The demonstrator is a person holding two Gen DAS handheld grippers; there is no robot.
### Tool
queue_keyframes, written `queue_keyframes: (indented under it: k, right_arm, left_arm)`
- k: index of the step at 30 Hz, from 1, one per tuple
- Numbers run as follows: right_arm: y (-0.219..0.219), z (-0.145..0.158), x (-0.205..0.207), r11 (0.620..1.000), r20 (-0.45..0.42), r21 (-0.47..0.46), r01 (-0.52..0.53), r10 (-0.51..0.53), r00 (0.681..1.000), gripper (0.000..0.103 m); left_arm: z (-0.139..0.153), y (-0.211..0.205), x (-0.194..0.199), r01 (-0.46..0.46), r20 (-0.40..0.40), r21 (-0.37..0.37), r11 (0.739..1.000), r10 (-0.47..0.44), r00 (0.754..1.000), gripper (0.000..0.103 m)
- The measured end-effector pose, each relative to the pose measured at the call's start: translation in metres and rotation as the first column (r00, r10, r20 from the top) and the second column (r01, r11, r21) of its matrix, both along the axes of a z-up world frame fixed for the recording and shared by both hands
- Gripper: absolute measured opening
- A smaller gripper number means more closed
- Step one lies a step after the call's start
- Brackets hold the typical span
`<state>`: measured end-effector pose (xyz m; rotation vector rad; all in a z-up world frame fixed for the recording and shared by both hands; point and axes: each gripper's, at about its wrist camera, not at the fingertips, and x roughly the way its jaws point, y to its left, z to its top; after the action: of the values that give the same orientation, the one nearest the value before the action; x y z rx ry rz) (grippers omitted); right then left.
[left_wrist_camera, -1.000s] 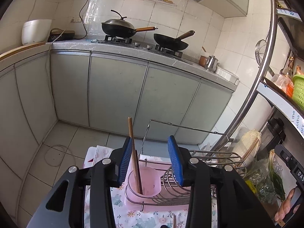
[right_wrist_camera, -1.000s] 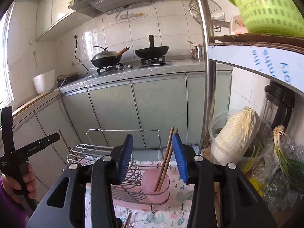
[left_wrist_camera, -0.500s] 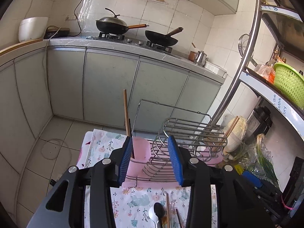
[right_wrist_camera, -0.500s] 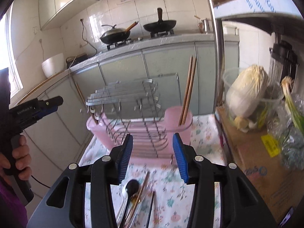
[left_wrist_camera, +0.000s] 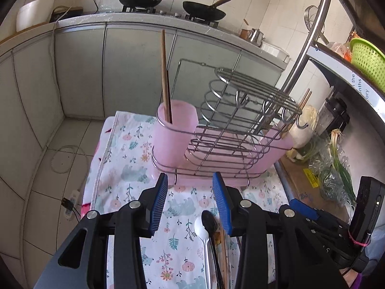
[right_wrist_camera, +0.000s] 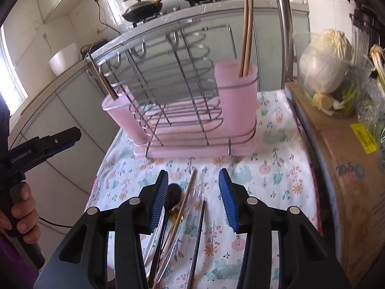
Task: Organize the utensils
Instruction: 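Move both open tools back down to the remaining utensils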
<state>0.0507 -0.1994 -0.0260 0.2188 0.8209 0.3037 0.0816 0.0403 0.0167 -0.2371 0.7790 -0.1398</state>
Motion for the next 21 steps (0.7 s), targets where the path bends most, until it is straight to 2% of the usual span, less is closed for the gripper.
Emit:
queue_keyframes:
  k: [6, 12, 15, 18, 21]
  right_arm:
    - [0.0, -0.022, 0.005, 1.0, -0.067, 0.009, -0.004, 0.004, 0.998, 0.045]
    - [-0.008, -0.038, 0.014, 0.999, -0.133, 0.038, 0.015, -0.01, 0.991, 0.045]
    - [-0.011, -0.043, 0.018, 0.999, -0.142, 0.042, 0.023, -0.017, 0.99, 0.045]
    - [-0.011, -0.046, 0.021, 0.999, -0.157, 0.051, 0.017, -0.009, 0.988, 0.045]
    - [-0.012, -0.052, 0.024, 0.997, -0.18, 0.079, 0.009, 0.006, 0.984, 0.045]
  left_arm:
    - [-0.03, -0.006, 0.003, 0.032, -0.074, 0.005, 0.999, -0.032, 0.997, 0.038]
    - [-0.06, -0.01, 0.014, 0.055, -0.18, -0.038, 0.998, -0.061, 0.982, 0.038]
    - [-0.079, -0.016, 0.021, 0.078, -0.256, -0.049, 0.996, -0.088, 0.963, 0.036]
    - [-0.1, -0.026, 0.029, 0.116, -0.347, -0.079, 0.99, -0.136, 0.928, 0.032]
    - [-0.117, -0.035, 0.035, 0.133, -0.397, -0.074, 0.988, -0.151, 0.905, 0.029]
